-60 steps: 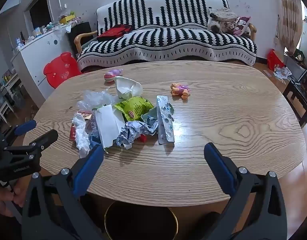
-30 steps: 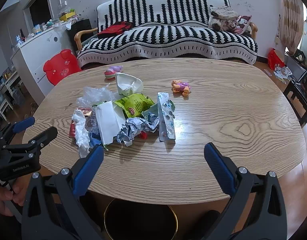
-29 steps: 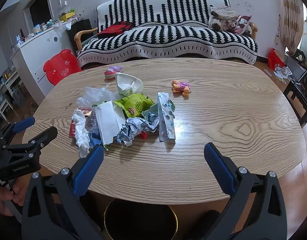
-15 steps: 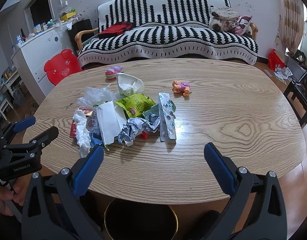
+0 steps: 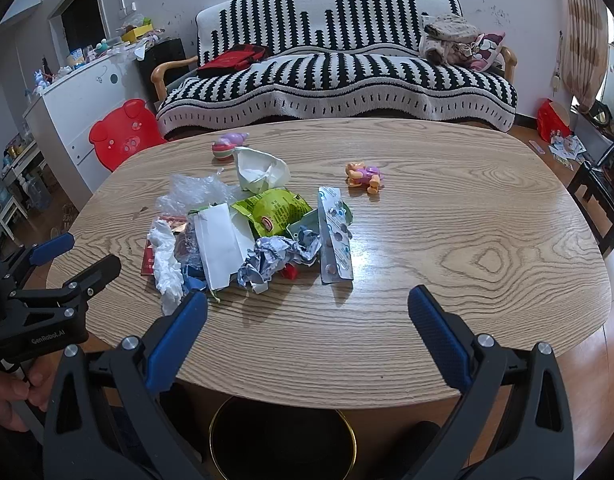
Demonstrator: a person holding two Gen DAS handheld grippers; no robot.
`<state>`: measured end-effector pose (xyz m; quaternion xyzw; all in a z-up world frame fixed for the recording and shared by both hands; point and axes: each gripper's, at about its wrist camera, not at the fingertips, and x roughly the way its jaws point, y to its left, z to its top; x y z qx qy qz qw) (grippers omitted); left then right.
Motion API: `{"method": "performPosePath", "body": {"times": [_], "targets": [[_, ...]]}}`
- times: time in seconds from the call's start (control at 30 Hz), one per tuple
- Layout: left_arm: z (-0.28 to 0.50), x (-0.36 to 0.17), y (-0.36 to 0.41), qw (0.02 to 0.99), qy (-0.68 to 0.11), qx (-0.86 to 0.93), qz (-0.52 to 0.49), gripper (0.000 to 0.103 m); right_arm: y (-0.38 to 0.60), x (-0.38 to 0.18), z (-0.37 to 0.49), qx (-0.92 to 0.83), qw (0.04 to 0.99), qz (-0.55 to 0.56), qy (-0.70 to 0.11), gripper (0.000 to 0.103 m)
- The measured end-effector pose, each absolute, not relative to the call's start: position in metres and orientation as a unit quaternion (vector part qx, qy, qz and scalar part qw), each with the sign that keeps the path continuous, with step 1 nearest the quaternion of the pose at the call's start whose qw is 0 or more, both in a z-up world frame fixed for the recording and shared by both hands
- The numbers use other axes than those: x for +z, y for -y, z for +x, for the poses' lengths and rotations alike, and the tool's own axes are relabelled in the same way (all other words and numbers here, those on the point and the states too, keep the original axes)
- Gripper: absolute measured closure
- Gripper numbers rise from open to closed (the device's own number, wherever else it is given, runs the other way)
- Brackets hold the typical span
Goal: Collect trash
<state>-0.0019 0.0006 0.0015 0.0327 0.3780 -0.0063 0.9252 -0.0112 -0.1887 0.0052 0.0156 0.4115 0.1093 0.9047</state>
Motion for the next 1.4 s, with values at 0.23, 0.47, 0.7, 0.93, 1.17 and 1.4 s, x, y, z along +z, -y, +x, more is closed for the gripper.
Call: {"method": "performPosePath", "body": {"times": [0.23,0.47,0.7,0.93,1.17,1.4], "targets": [[-0.0020,0.0013,-0.0001,0.925,-0.378,-0.005,0.033,0.006,0.1876,0.0050,-0.0115,0.110,0.904,0.014,-0.412,0.006],[-0.0018,0.0011,0.0001,0.925,-0.378,-0.005,0.033,0.006,0.1875,0.0051,-0.0117,0.110,0.905,0.014,-0.412,0.006],[-0.0023,0.0013,0.0003,0.925,-0.378,-0.006,0.034,0.006,0.1879,0.0050,-0.0117,0.110,0.905,0.013,-0.411,0.006],[-0.0021,0.0009,0.0006,0.925,-0.378,-0.005,0.034,0.006,0.1876,0.0047,-0.0118,0.110,0.905,0.014,-0.412,0.006],[-0.0012,-0.0013,0.0006,0.923,-0.382,-0.005,0.036,0.006,0.1851,0.0043,-0.0112,0.108,0.904,0.013,-0.414,0.006],[0.0038,-0.0054,0.0007,0.922,-0.384,-0.003,0.039,0.006,0.1884,0.0042,-0.0053,0.104,0.903,0.016,-0.416,0.006]]}}
